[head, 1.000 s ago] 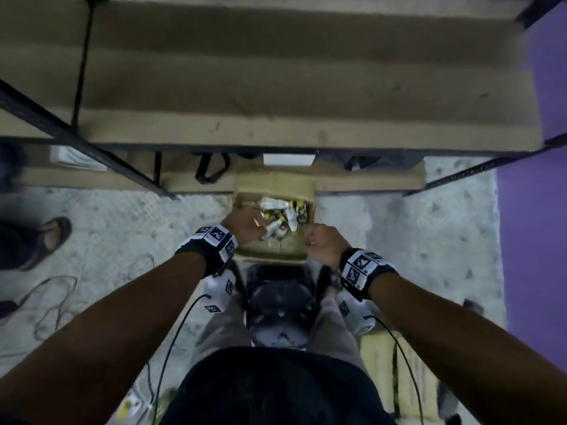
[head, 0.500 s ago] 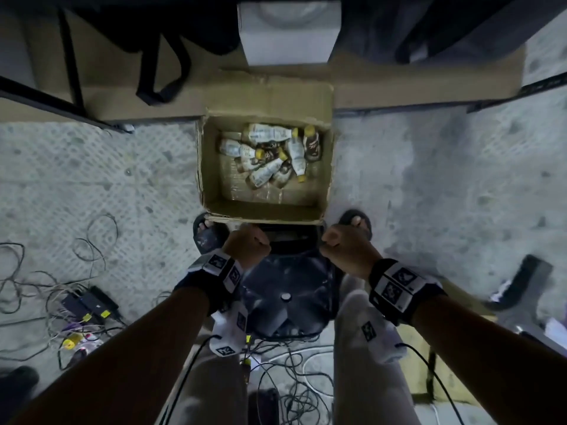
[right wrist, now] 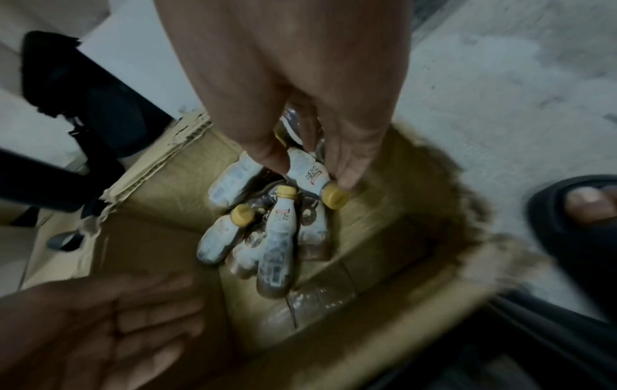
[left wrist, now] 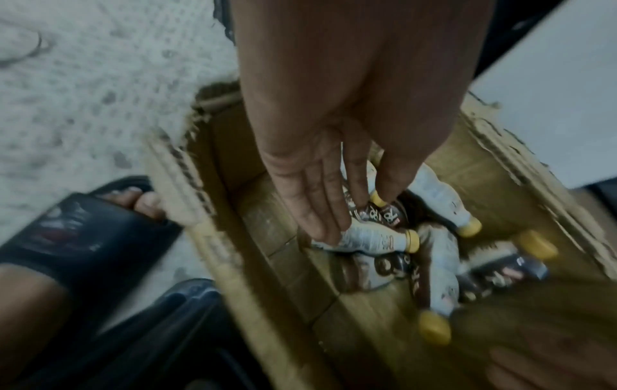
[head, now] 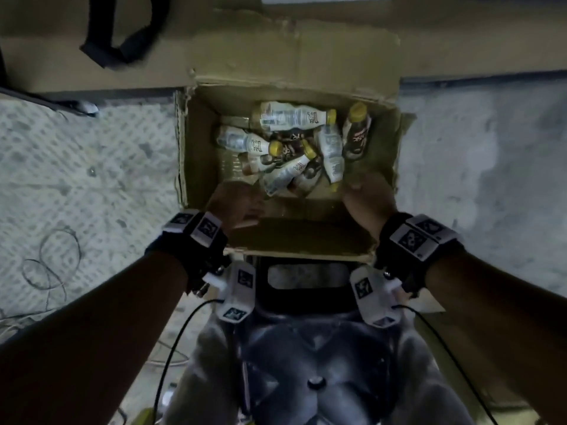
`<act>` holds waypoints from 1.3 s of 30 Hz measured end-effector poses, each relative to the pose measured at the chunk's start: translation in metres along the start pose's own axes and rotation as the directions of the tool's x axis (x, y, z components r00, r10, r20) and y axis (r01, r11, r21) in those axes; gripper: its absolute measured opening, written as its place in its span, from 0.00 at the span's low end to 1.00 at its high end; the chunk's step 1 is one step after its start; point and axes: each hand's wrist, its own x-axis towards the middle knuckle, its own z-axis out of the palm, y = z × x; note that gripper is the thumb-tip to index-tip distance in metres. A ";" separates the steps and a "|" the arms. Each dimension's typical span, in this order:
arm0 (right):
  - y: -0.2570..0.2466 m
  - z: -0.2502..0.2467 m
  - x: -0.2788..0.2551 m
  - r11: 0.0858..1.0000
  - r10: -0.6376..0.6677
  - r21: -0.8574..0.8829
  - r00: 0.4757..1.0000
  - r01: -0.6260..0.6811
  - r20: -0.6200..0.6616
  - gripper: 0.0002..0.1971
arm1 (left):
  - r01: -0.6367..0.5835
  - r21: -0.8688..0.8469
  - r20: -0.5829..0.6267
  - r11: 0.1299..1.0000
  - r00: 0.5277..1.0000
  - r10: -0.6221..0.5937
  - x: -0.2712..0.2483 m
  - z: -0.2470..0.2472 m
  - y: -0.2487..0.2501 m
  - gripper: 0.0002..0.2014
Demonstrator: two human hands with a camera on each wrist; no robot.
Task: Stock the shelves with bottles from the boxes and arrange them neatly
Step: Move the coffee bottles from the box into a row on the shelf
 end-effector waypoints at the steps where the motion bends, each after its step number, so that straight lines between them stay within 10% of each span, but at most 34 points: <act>1: -0.004 0.003 0.015 0.997 0.039 0.073 0.997 -0.034 -0.068 0.13 | -0.002 -0.071 0.001 0.997 1.000 0.003 0.013 -0.001 0.005 0.08; 7: -0.024 0.004 0.094 0.919 0.212 0.371 0.962 -0.136 -0.174 0.39 | -0.010 -0.300 -0.174 0.954 0.984 -0.044 0.084 -0.001 0.031 0.16; 18: -0.011 0.016 0.117 0.920 0.160 0.391 0.940 -0.030 -0.302 0.27 | 0.050 -0.420 -0.051 0.906 0.996 -0.079 0.139 0.003 0.048 0.23; 23: 0.004 0.016 0.085 0.913 0.113 0.406 0.933 0.038 -0.341 0.19 | -0.031 -0.388 -0.118 0.921 0.993 -0.016 0.110 0.004 0.030 0.19; 39: 0.000 -0.021 -0.118 0.857 0.135 0.512 0.984 -0.059 -0.114 0.11 | 0.230 -0.267 0.084 0.936 0.973 -0.215 -0.108 0.031 -0.023 0.12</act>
